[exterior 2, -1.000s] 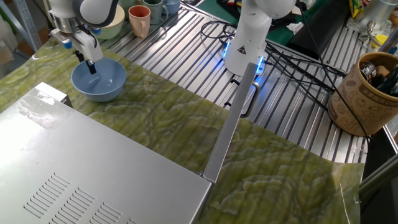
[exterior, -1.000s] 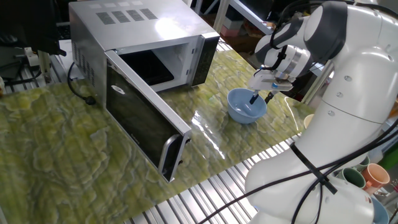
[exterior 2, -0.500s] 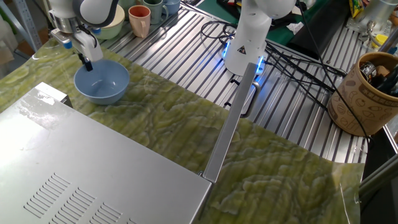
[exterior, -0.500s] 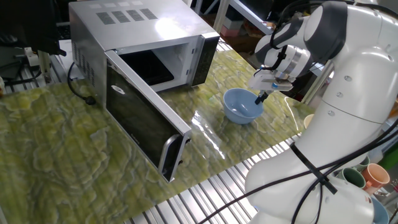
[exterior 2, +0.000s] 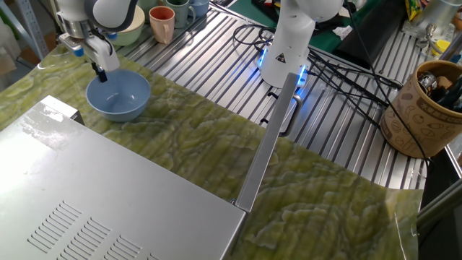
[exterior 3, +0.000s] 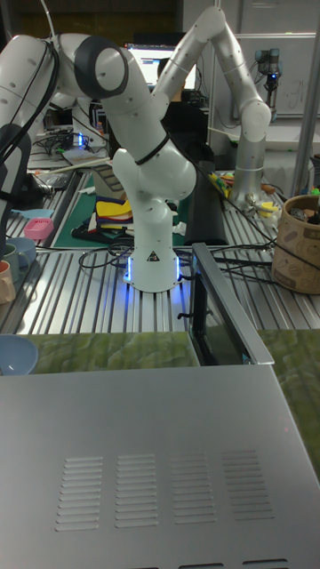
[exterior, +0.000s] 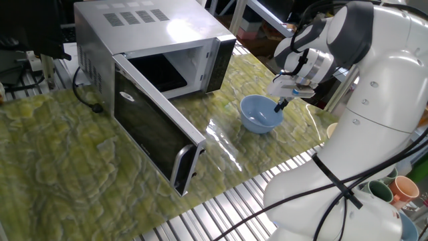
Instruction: Put the bowl into the microwave
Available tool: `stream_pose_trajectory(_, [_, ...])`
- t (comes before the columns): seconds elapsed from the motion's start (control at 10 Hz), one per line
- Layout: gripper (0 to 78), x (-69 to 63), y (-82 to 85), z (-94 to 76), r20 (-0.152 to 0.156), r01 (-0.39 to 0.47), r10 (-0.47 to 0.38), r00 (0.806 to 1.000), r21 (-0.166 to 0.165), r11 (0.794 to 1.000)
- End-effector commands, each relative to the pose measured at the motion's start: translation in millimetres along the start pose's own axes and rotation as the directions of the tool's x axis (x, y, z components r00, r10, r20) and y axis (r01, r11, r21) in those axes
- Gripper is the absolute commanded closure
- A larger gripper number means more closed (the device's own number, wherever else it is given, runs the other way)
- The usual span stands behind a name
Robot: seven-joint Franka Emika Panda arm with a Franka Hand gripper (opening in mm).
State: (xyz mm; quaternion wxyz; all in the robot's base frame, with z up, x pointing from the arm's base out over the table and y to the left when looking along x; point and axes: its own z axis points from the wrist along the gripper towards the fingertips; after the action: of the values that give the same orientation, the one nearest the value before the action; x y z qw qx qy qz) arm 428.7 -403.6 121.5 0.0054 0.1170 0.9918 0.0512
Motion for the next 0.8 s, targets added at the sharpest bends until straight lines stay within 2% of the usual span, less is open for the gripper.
stream_pose_trajectory(0.1, [76.4, -0.9, -0.5, -0.8, 0.003, 0.002, -0.002, 1.0, 0.0, 1.0])
stream_pose_trajectory(0.2, [76.4, -0.9, -0.5, -0.8, 0.003, 0.002, -0.002, 1.0, 0.0, 1.0])
stream_pose_trajectory(0.3, [76.4, 6.7, 23.9, -39.7, 0.0, -0.113, 0.113, 0.994, -0.009, 0.994])
stream_pose_trajectory(0.6, [76.4, 8.1, 32.5, -51.8, -0.002, -0.134, 0.134, 0.991, -0.005, 0.991])
stream_pose_trajectory(0.8, [76.4, 7.1, 32.6, -52.9, 0.0, -0.137, 0.137, 0.991, -0.006, 0.991])
